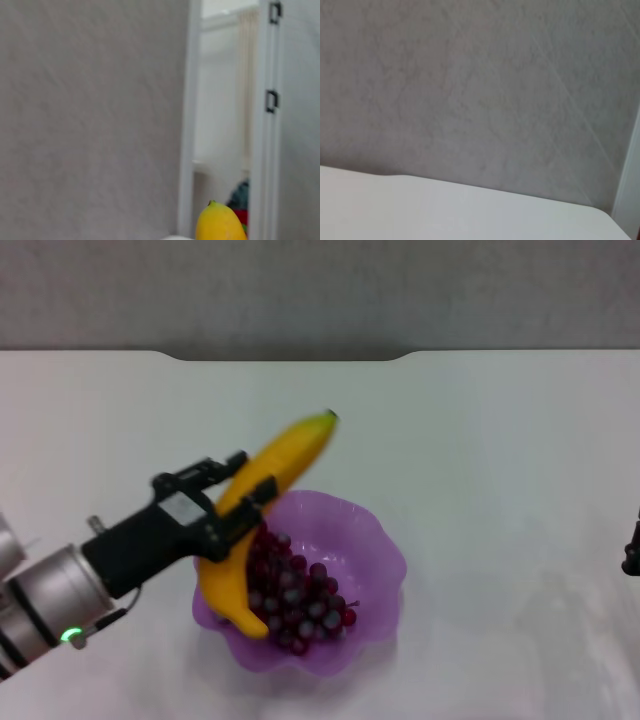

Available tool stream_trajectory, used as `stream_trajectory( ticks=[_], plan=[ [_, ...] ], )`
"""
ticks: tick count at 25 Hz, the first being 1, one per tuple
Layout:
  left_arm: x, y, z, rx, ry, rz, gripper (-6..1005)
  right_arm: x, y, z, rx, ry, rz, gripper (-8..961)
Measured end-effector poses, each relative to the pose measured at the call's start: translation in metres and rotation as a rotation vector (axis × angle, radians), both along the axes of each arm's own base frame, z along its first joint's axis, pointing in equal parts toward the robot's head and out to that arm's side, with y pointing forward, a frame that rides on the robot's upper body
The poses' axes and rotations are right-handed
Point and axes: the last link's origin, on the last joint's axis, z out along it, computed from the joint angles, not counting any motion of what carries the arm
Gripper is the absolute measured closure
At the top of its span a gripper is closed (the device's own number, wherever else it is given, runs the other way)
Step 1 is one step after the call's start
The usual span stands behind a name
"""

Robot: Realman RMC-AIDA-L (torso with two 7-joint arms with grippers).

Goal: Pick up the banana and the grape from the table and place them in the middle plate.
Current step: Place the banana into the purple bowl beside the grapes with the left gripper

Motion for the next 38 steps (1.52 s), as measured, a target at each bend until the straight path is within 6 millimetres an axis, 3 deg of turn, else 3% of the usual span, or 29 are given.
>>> stream_trajectory(
  ticks=[10, 23, 30, 38],
  plan=[
    [0.007, 0.001, -0.032, -0.104, 0.137, -0.039, 541, -0.008, 0.004, -0.006, -0.027, 0.0, 0.031, 933],
    [0.016, 0.012, -0.041, -0.083, 0.208, -0.069, 542, -0.016, 0.008, -0.011, -0.046, 0.0, 0.059, 933],
    [0.015, 0.032, -0.047, -0.067, 0.247, 0.041, 542, -0.019, 0.009, -0.013, -0.054, 0.0, 0.07, 933],
    [0.0, 0.045, -0.049, -0.045, 0.327, 0.168, 541, -0.019, 0.009, -0.013, -0.054, 0.001, 0.07, 933]
  ],
)
